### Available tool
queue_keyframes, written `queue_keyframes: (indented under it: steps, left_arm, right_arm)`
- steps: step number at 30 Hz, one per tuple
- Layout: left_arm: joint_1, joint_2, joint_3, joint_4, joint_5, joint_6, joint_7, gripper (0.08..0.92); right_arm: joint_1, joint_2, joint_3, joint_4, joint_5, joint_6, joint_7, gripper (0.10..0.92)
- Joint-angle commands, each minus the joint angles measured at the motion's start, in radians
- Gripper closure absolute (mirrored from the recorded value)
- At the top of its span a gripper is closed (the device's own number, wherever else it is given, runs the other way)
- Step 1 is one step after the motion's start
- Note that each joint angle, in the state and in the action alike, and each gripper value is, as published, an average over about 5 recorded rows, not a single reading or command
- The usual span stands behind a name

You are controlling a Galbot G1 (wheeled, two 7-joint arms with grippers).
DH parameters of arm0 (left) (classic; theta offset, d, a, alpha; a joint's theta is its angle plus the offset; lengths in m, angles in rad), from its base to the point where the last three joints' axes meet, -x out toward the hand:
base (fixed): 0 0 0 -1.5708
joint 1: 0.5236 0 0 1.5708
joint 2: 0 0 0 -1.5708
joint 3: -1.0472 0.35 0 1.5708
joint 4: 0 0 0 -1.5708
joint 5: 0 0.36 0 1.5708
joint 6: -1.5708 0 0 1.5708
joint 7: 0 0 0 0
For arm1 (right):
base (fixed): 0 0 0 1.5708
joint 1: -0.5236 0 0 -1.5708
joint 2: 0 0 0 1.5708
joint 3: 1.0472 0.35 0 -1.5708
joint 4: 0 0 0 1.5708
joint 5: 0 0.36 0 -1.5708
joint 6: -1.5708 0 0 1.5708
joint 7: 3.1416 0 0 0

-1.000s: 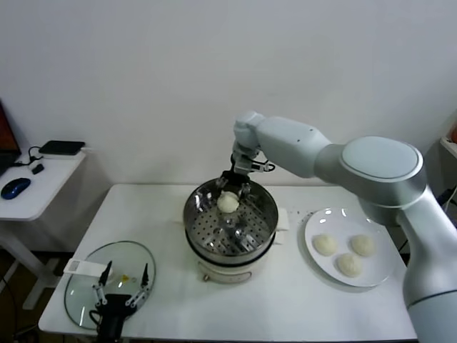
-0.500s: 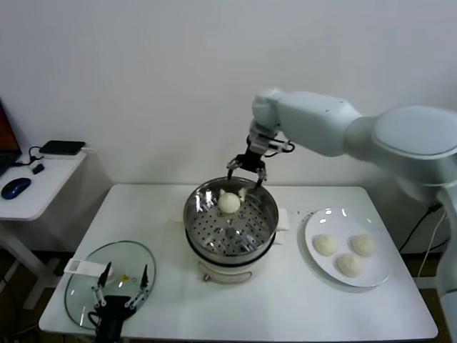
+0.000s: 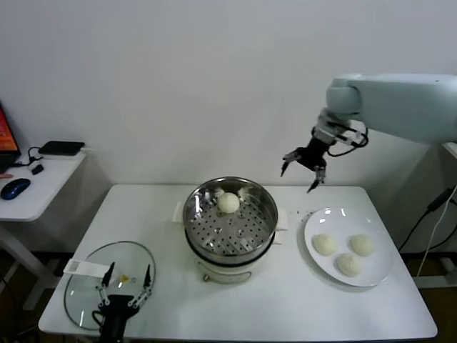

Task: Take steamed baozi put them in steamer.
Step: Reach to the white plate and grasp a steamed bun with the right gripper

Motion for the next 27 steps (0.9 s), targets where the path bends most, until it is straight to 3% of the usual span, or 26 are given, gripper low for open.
queue_keyframes:
  steps: [1, 14, 27]
  left_arm:
    - [-0.006, 0.017, -0.002, 0.014, -0.001, 0.000, 0.000, 0.177]
    - [-0.011, 0.029, -0.008, 0.038, 0.000, 0.001, 0.002, 0.177]
    - [-0.012, 0.030, -0.017, 0.055, 0.004, -0.001, 0.002, 0.177]
  right_arm:
    - [-0.009, -0.168, -0.064, 0.176, 0.102, -0.652, 0.065, 0.203]
    - [-0.322, -0.244, 0.139, 0.115, -0.101, -0.718, 0.138, 0.203]
    - [-0.550, -0.208, 0.317, -0.018, -0.160, -0.705, 0.163, 0.203]
